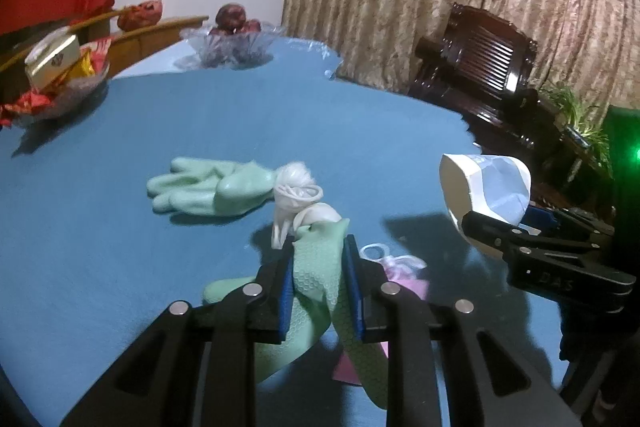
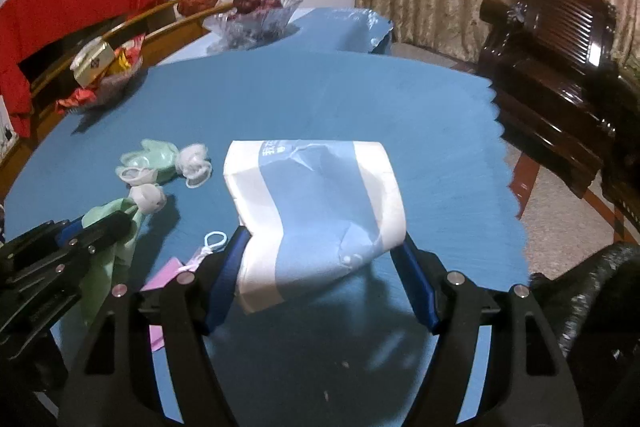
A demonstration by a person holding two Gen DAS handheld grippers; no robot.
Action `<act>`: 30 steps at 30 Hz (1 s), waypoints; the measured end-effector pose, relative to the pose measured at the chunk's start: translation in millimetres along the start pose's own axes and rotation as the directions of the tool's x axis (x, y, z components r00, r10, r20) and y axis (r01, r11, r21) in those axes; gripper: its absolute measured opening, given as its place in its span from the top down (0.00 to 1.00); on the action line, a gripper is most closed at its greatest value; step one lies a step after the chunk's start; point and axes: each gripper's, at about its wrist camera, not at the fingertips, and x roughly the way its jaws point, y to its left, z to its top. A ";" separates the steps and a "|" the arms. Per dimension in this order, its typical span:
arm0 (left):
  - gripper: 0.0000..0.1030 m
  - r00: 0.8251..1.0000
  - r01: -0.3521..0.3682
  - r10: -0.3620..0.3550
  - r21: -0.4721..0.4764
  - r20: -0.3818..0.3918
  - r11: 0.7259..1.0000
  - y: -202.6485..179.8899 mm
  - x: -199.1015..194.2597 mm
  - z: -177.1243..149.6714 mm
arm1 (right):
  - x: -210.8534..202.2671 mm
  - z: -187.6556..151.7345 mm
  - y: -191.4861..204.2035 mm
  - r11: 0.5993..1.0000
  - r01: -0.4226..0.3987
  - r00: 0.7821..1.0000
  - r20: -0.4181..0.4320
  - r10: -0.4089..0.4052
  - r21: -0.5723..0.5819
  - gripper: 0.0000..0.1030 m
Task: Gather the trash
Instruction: 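Carry the glove and paper bag over the black bin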
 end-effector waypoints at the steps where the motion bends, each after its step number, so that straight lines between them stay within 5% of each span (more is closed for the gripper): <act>1: 0.78 1.000 0.002 -0.002 0.003 0.006 1.000 -3.0 -3.7 1.9 | -5.2 0.1 -1.1 1.000 0.002 1.000 0.007 -0.002 0.004 0.33; 16: 0.78 0.996 0.042 -0.047 0.065 0.072 0.997 -65.0 -66.6 18.4 | -108.8 -7.6 -23.5 0.999 0.011 0.994 0.109 -0.014 0.035 0.33; 30: 0.78 0.982 0.144 -0.158 0.130 0.103 0.981 -130.4 -101.7 16.3 | -201.2 -44.3 -79.2 0.989 0.102 0.978 0.172 -0.120 0.111 0.33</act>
